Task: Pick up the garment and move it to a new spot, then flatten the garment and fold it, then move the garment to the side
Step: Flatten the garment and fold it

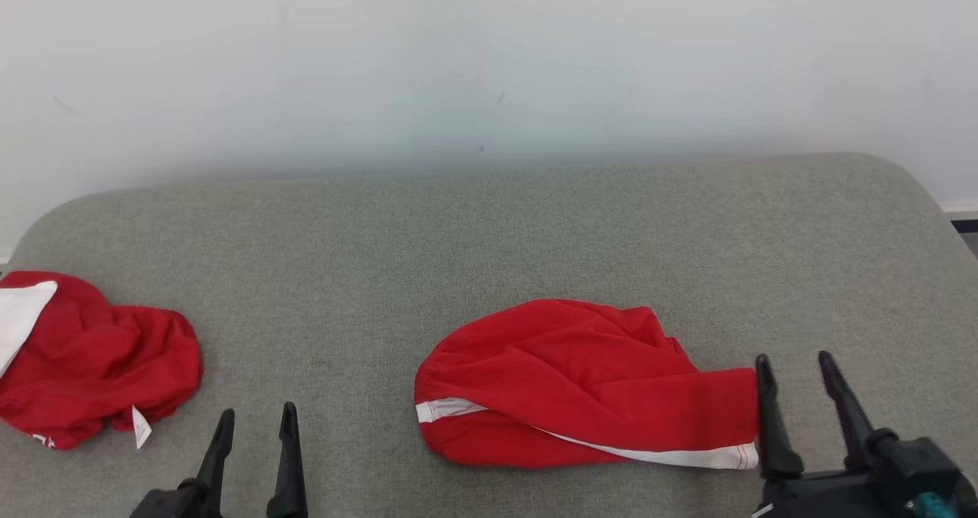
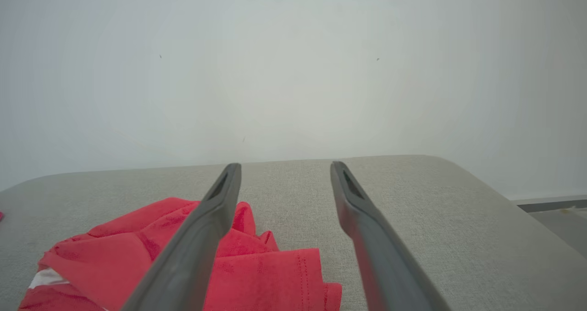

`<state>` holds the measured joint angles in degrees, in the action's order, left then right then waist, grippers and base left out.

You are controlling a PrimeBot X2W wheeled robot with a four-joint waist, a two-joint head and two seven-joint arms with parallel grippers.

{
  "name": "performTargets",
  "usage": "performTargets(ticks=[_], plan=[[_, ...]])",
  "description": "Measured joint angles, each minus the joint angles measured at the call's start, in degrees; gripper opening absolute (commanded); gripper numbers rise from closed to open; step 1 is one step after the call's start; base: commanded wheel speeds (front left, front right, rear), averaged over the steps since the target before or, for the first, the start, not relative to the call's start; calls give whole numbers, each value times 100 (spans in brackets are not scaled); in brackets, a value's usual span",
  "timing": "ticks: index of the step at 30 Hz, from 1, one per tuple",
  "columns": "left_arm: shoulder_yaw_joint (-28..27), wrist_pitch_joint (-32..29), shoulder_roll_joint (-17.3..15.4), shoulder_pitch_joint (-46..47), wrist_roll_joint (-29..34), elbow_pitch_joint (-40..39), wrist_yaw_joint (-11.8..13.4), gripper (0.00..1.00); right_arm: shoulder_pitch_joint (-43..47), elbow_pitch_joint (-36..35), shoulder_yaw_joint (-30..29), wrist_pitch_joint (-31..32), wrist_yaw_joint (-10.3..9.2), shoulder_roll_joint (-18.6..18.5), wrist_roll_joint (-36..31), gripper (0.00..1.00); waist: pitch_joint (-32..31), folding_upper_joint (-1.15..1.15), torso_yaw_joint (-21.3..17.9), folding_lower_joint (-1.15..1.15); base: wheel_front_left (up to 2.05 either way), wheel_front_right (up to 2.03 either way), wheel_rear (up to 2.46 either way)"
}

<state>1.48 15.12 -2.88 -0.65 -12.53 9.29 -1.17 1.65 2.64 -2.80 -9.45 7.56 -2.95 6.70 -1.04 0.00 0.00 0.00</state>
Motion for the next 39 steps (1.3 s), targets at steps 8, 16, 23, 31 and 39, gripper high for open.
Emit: performTargets(ticks=[8,16,23,31,39], plan=[[13,0,1,-135,1,19,-33,100,-15,577,238,-427,-1,4,-114,100,-155,0,-1,0,0,0,0],[43,0,1,-225,0,3,-12,100,-79,734,230,-506,0,4,-53,100,-232,0,-6,0,0,0,0],[59,0,0,-253,-8,-34,16,100,-81,782,238,-527,-1,5,-24,100,-262,0,8,0,0,0,0],[118,0,-2,-277,-11,-12,10,100,-132,913,197,-503,0,7,-85,100,-257,0,40,0,0,0,0],[834,0,5,230,-248,803,-234,100,-208,1234,-99,486,0,8,-176,100,-53,0,-26,1,0,0,0]])
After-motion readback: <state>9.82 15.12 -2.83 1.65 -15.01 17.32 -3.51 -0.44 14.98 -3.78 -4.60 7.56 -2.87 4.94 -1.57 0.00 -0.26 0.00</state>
